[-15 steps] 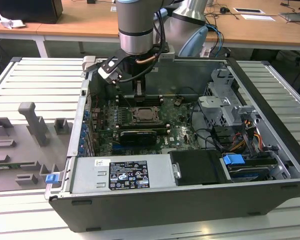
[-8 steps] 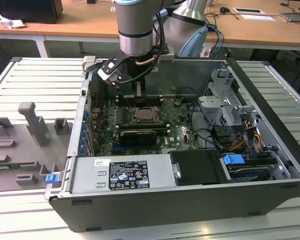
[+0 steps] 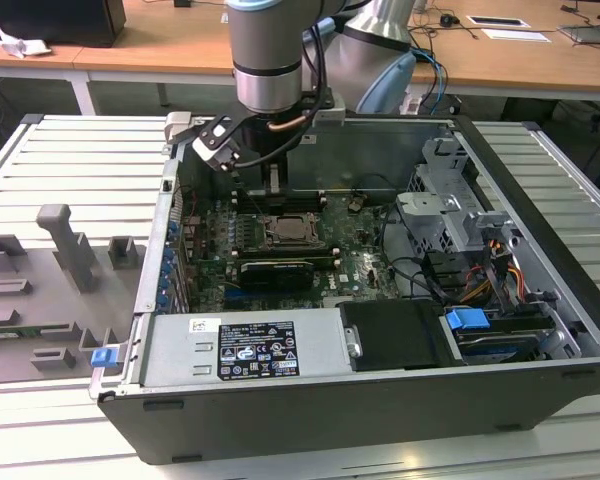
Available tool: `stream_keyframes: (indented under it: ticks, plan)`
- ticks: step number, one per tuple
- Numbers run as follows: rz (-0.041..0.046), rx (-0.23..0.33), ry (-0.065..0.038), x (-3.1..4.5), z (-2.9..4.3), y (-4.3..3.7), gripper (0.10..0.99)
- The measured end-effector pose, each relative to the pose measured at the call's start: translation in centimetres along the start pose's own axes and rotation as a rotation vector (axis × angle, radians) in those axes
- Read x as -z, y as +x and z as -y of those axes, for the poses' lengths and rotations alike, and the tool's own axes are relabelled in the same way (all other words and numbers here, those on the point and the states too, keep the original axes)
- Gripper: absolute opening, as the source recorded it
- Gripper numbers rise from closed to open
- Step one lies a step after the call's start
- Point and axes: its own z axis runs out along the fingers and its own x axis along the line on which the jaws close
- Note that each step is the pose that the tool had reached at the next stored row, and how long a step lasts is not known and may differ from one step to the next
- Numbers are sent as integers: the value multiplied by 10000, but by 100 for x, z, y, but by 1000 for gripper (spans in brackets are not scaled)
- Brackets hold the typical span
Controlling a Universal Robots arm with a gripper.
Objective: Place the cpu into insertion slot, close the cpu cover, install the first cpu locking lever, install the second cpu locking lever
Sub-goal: 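Close the cpu cover, then install the first cpu locking lever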
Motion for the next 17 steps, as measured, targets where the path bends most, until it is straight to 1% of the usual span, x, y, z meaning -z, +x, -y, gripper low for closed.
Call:
stream_keyframes:
  ticks: [4, 12, 17]
  plan:
    - [0, 1, 0, 1, 20, -1, 106]
    - [2, 0, 1, 5, 33, -2, 106]
    - [0, 0, 0, 89, 26, -1, 106]
